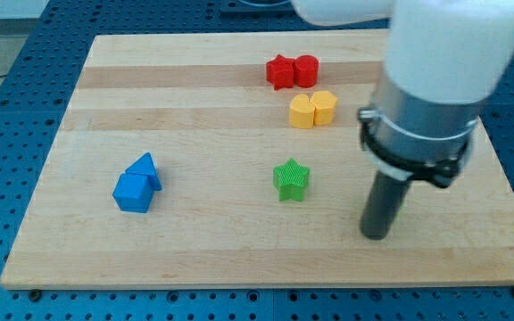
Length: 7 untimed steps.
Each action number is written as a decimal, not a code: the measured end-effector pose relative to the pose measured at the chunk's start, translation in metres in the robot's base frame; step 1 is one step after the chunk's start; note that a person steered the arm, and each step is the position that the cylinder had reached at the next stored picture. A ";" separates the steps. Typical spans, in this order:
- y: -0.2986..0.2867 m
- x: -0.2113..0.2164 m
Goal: Move the yellow heart along with the yellow hexagon to the left of the green circle
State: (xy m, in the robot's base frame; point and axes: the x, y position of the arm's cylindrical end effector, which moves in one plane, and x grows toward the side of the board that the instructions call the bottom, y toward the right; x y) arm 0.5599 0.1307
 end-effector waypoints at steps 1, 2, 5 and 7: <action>0.024 -0.051; 0.043 -0.093; 0.028 -0.147; -0.140 -0.148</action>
State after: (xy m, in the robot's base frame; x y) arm 0.4116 -0.0095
